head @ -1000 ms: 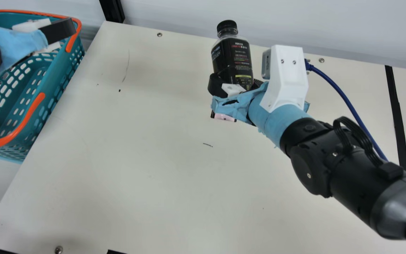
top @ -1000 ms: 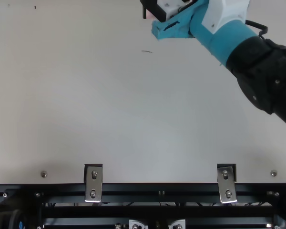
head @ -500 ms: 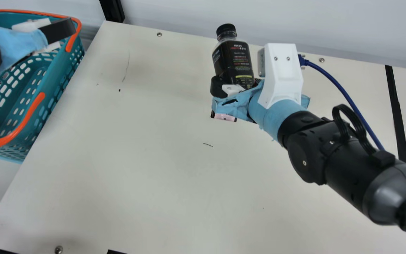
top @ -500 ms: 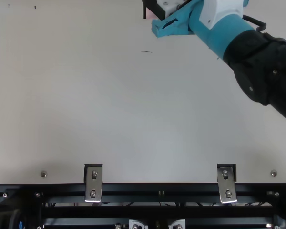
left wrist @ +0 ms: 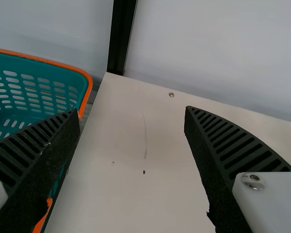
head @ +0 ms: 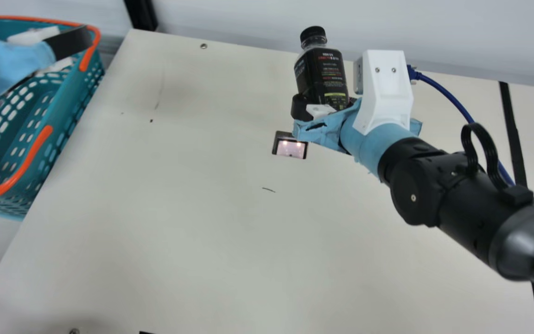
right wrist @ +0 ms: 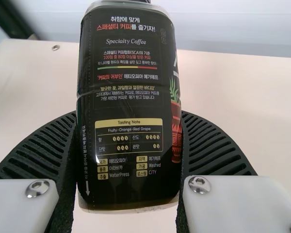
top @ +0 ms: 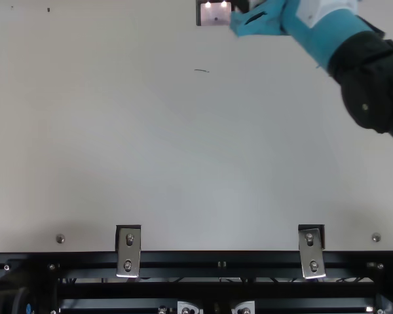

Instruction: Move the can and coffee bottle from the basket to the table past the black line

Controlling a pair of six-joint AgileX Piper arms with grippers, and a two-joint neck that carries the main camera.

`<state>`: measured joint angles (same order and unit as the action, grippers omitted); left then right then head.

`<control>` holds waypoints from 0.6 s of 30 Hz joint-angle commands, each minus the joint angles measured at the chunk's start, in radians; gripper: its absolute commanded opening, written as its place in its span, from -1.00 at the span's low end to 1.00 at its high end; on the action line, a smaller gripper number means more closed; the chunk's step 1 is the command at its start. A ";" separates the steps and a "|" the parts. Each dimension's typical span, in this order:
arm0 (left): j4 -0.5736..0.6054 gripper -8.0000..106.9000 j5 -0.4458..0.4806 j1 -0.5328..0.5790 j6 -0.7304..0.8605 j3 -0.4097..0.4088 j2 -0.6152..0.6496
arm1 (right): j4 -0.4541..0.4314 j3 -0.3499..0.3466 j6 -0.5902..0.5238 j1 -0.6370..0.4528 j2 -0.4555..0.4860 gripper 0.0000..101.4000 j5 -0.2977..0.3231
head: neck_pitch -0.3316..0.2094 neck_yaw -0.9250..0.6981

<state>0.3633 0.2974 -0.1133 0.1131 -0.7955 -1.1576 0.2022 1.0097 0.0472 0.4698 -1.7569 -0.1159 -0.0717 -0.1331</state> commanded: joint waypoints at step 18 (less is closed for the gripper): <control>0.000 0.71 0.000 0.000 0.000 0.000 0.000 | 0.346 -0.216 -0.332 -0.218 0.151 -1.00 -0.057 | -0.012 0.503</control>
<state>0.3633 0.2974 -0.1133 0.1131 -0.7955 -1.1576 0.5225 0.8106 -0.2598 0.2670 -1.6169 -0.1748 -0.0614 0.3378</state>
